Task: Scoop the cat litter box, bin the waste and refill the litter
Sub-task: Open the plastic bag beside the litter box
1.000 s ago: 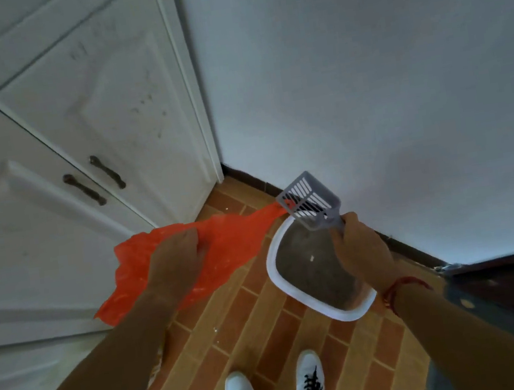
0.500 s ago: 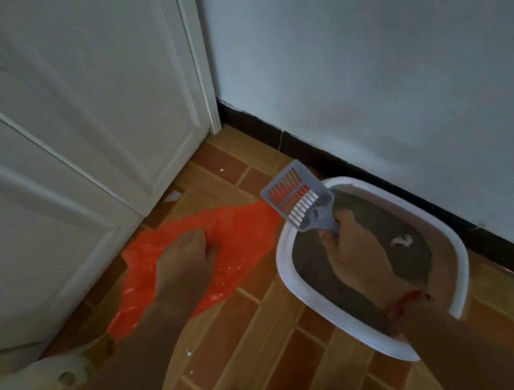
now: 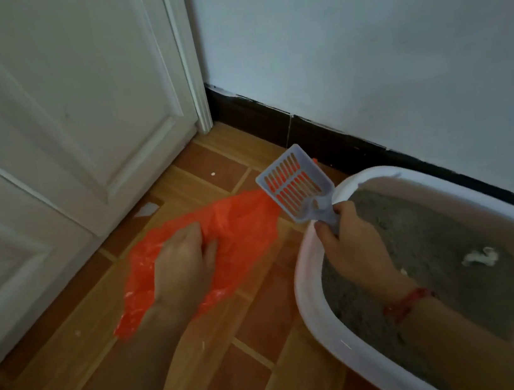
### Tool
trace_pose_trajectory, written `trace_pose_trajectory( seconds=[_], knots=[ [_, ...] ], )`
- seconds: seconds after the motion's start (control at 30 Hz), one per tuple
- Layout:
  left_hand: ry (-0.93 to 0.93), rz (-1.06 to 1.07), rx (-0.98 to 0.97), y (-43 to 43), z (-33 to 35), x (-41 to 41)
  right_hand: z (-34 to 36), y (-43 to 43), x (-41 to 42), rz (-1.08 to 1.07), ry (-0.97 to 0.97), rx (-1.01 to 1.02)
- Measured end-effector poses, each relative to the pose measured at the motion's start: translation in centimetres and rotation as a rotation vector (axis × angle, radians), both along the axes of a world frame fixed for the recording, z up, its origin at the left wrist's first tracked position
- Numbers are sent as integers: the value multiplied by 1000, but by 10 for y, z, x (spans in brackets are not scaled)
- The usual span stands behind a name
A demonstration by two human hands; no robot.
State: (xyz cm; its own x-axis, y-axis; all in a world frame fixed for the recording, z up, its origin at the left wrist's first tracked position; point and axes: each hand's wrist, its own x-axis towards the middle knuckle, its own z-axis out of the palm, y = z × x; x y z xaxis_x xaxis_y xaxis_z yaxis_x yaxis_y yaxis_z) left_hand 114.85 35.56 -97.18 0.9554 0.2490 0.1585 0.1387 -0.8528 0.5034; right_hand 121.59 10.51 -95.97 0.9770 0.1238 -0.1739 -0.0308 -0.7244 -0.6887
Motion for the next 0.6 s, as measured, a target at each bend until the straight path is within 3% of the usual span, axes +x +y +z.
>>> trace_pose_trajectory(
  seconds=[0.33,0.43,0.6],
  knots=[
    [-86,-26,-38,-3,-25,-1,1,2,2,-35,-51,148],
    [-100,-20,-46,-2,-23,-2,6,1,9,-152,-68,225],
    [-130,-66,-151,-7,-10,1,7,0,24,-458,88,560]
  ],
)
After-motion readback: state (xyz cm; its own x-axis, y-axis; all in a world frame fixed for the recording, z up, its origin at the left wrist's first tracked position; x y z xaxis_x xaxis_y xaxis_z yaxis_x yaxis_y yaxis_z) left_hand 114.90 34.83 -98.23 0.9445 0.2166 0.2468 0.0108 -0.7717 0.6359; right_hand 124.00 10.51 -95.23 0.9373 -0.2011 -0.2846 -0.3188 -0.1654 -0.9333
